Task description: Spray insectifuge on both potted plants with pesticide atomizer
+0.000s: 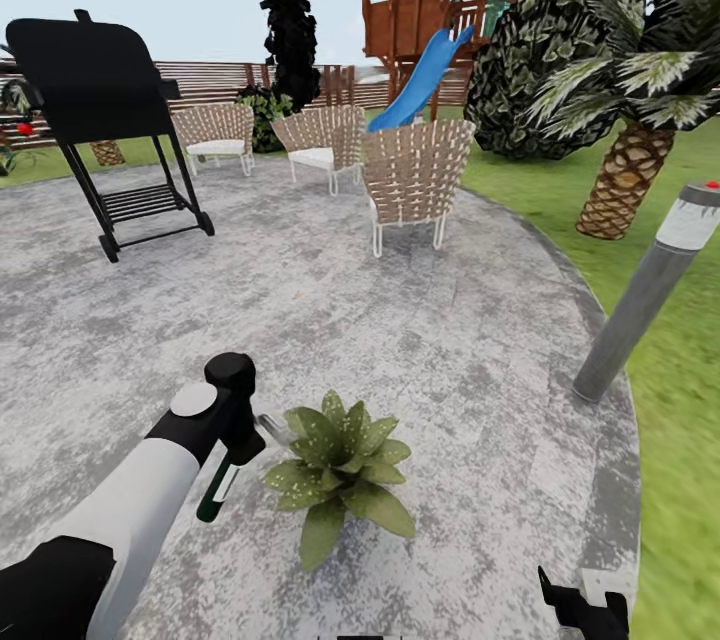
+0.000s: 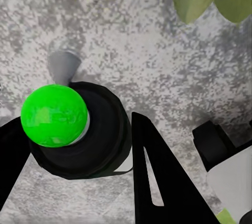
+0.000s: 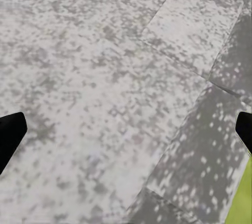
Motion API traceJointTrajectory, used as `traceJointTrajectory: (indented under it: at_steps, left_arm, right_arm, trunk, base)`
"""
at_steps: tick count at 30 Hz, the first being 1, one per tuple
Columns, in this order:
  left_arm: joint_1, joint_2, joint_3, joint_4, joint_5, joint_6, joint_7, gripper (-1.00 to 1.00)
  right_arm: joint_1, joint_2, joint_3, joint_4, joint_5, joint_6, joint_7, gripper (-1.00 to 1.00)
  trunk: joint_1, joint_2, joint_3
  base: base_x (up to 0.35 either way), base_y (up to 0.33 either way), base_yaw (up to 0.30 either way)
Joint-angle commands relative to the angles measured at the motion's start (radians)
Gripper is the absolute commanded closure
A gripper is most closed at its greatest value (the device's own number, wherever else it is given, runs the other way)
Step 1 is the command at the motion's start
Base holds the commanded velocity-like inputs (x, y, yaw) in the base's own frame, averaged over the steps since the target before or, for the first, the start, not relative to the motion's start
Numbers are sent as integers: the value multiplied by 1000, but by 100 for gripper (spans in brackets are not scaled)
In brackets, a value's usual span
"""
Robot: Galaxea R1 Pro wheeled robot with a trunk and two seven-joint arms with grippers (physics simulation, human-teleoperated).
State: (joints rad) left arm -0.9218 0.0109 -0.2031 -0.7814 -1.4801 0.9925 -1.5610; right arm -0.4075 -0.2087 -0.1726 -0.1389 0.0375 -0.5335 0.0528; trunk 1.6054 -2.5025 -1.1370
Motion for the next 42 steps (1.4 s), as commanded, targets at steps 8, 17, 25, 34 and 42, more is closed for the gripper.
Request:
traceJointTrajectory:
  at_steps: [8, 17, 25, 34, 42]
  left_arm:
    - [0, -1, -5, -1, -8, 9, -10, 100]
    - [0, -2, -5, -1, -8, 9, -10, 100]
    - [0, -6, -6, -1, -8, 9, -10, 100]
    - [2, -3, -8, -1, -8, 8, -10, 100]
    - [3, -5, -13, -1, -9, 8, -10, 100]
  right_arm:
    - [-1, 0, -8, 1, 4, -3, 6, -100]
    - [-1, 0, -8, 1, 4, -3, 6, -100]
    - [-1, 0, -8, 1, 4, -3, 6, -100]
    - [-1, -1, -8, 1, 4, -3, 6, -100]
    - [-1, 0, -8, 1, 4, -3, 6, -100]
  trunk:
    - [0, 0, -1]
    - [0, 0, -1]
    - [0, 0, -1]
    - [0, 0, -1]
    - [0, 0, -1]
  base:
    - [238, -115, 28]
    - [65, -75, 135]
    - [0, 0, 132]
    - [0, -29, 1]
    - [-1, -262, 179]
